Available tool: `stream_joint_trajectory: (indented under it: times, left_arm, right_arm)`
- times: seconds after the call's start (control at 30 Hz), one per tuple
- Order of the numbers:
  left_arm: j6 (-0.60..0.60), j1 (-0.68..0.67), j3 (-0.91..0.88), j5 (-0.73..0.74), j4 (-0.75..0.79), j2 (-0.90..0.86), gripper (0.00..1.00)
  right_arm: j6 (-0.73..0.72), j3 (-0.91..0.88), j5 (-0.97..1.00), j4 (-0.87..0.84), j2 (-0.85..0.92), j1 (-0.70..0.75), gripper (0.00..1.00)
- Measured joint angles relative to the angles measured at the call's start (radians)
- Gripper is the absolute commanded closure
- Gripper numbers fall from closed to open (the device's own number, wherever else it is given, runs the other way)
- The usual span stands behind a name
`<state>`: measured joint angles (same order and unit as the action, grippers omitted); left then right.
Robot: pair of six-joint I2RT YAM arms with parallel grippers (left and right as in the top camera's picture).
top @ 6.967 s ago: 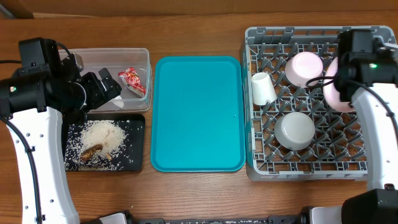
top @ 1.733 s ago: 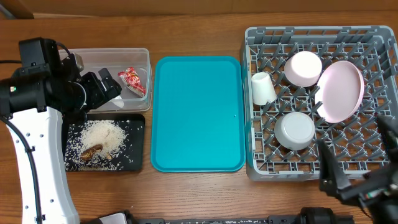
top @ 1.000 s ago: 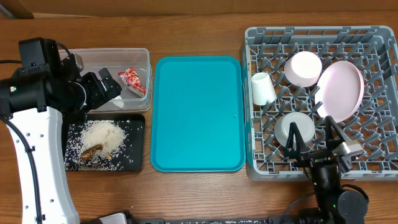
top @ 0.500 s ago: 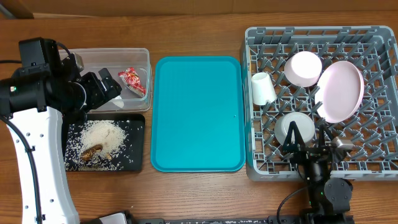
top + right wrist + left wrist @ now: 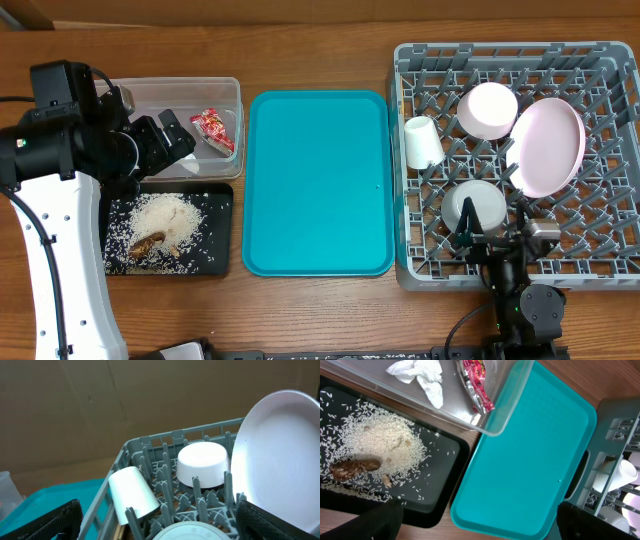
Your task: Sort waste into correct bins and load items into the dishwasher
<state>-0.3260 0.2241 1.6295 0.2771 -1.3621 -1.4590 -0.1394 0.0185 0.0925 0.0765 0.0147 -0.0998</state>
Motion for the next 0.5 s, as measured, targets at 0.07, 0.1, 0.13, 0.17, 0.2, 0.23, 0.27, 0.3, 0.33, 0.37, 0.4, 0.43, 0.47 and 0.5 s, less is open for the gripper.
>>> stream_joint_trajectory:
  times: [0.07, 0.1, 0.13, 0.17, 0.2, 0.23, 0.27, 0.3, 0.33, 0.37, 0.4, 0.43, 0.47, 0.5]
  left_arm:
    - [0.0, 0.0, 0.0, 0.0, 0.0, 0.0, 0.0]
    - [0.0, 0.0, 0.0, 0.0, 0.0, 0.0, 0.0]
    - [0.0, 0.0, 0.0, 0.0, 0.0, 0.0, 0.0]
    - [0.0, 0.0, 0.0, 0.0, 0.0, 0.0, 0.0]
    - [0.0, 0.0, 0.0, 0.0, 0.0, 0.0, 0.0]
    - [0.0, 0.0, 0.0, 0.0, 0.0, 0.0, 0.0]
    - [0.0, 0.0, 0.0, 0.0, 0.0, 0.0, 0.0]
    - [0.0, 0.0, 0.0, 0.0, 0.0, 0.0, 0.0]
    - [0.0, 0.0, 0.0, 0.0, 0.0, 0.0, 0.0]
    - [0.0, 0.0, 0.0, 0.0, 0.0, 0.0, 0.0]
    - [0.0, 0.0, 0.0, 0.0, 0.0, 0.0, 0.0]
    - [0.0, 0.0, 0.0, 0.0, 0.0, 0.0, 0.0]
    - [0.0, 0.0, 0.0, 0.0, 0.0, 0.0, 0.0]
    - [0.0, 0.0, 0.0, 0.0, 0.0, 0.0, 0.0]
  right_arm:
    - [0.043, 0.0, -0.007, 0.001, 0.0, 0.0, 0.0]
    - [0.068, 0.0, -0.009, 0.002, 0.0, 0.0, 0.0]
    - [0.09, 0.0, -0.011, 0.002, 0.0, 0.0, 0.0]
    - [0.112, 0.0, -0.014, 0.002, 0.0, 0.0, 0.0]
    - [0.134, 0.0, -0.018, 0.002, 0.0, 0.0, 0.0]
    - [0.152, 0.0, -0.022, 0.002, 0.0, 0.0, 0.0]
    - [0.168, 0.0, -0.026, 0.003, 0.0, 0.0, 0.0]
    - [0.187, 0.0, -0.029, 0.002, 0.0, 0.0, 0.0]
    - [0.194, 0.0, -0.032, 0.003, 0.0, 0.0, 0.0]
    - [0.202, 0.0, -0.035, 0.003, 0.0, 0.0, 0.0]
    - [0.209, 0.0, -0.037, 0.003, 0.0, 0.0, 0.0]
    - [0.216, 0.0, -0.037, 0.003, 0.0, 0.0, 0.0]
    - [0.22, 0.0, -0.037, 0.003, 0.0, 0.0, 0.0]
    - [0.224, 0.0, -0.038, 0.003, 0.0, 0.0, 0.0]
